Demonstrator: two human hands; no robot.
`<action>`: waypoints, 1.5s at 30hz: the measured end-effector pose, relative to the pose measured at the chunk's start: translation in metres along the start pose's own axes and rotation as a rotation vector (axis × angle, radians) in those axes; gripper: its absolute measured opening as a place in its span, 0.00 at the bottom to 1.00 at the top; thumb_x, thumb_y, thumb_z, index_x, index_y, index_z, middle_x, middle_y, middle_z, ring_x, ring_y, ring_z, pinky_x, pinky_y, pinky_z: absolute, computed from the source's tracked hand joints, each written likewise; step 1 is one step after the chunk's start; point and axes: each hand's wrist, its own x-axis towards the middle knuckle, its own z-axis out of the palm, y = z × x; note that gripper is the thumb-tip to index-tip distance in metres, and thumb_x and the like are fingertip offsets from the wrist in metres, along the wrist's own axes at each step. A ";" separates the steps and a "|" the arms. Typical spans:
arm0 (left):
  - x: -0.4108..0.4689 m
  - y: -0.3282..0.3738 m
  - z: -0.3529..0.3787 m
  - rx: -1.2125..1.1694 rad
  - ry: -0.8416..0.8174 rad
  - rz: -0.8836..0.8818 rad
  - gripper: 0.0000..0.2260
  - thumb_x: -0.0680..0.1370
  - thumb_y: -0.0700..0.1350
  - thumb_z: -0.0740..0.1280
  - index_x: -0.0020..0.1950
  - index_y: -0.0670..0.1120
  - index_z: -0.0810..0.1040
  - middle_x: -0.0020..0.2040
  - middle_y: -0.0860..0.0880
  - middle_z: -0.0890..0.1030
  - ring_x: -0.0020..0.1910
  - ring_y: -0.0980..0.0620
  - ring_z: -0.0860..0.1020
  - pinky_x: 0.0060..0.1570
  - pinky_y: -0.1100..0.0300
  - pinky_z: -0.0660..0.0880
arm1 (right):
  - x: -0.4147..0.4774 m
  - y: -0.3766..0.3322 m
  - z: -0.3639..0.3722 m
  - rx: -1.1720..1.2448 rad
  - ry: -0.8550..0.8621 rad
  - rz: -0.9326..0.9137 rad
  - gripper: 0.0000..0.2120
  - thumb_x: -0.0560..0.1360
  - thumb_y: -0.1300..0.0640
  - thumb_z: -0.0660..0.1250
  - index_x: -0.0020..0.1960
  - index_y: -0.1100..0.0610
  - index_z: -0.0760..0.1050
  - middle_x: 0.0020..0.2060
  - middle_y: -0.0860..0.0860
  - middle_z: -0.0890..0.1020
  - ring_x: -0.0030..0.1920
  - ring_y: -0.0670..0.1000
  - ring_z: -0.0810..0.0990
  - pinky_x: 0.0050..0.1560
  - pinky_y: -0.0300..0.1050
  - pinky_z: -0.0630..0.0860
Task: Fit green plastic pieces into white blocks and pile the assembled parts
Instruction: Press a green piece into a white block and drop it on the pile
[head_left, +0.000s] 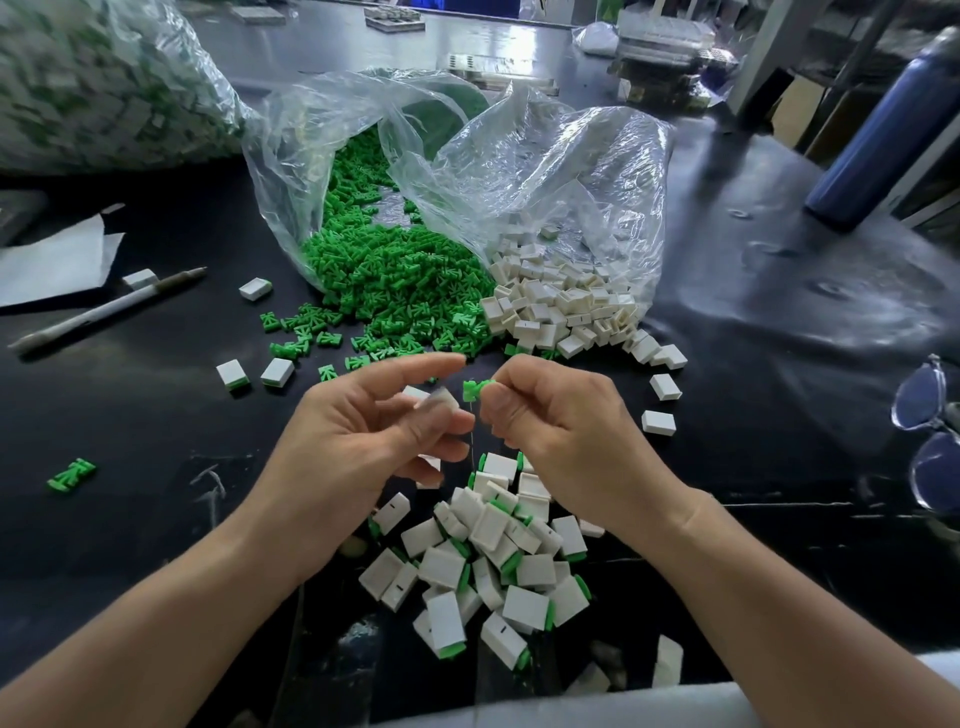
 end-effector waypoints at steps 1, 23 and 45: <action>0.000 0.000 0.000 0.002 -0.005 0.002 0.12 0.67 0.43 0.66 0.49 0.50 0.81 0.39 0.44 0.85 0.35 0.50 0.83 0.32 0.63 0.78 | 0.000 0.000 0.001 -0.013 -0.014 0.007 0.11 0.77 0.56 0.63 0.38 0.60 0.74 0.31 0.54 0.76 0.33 0.49 0.71 0.36 0.48 0.71; -0.001 0.000 0.001 0.033 -0.038 -0.055 0.11 0.66 0.42 0.66 0.46 0.47 0.82 0.38 0.43 0.84 0.34 0.51 0.82 0.32 0.63 0.78 | 0.000 0.000 0.001 -0.057 -0.097 0.070 0.09 0.77 0.53 0.62 0.39 0.54 0.72 0.29 0.50 0.75 0.30 0.46 0.67 0.33 0.43 0.65; 0.001 -0.001 -0.004 0.035 0.069 -0.058 0.09 0.74 0.35 0.65 0.45 0.47 0.81 0.38 0.45 0.84 0.35 0.51 0.83 0.32 0.63 0.79 | 0.010 0.015 -0.039 -0.207 -0.238 0.242 0.03 0.71 0.53 0.71 0.39 0.46 0.79 0.33 0.42 0.78 0.33 0.37 0.75 0.36 0.29 0.70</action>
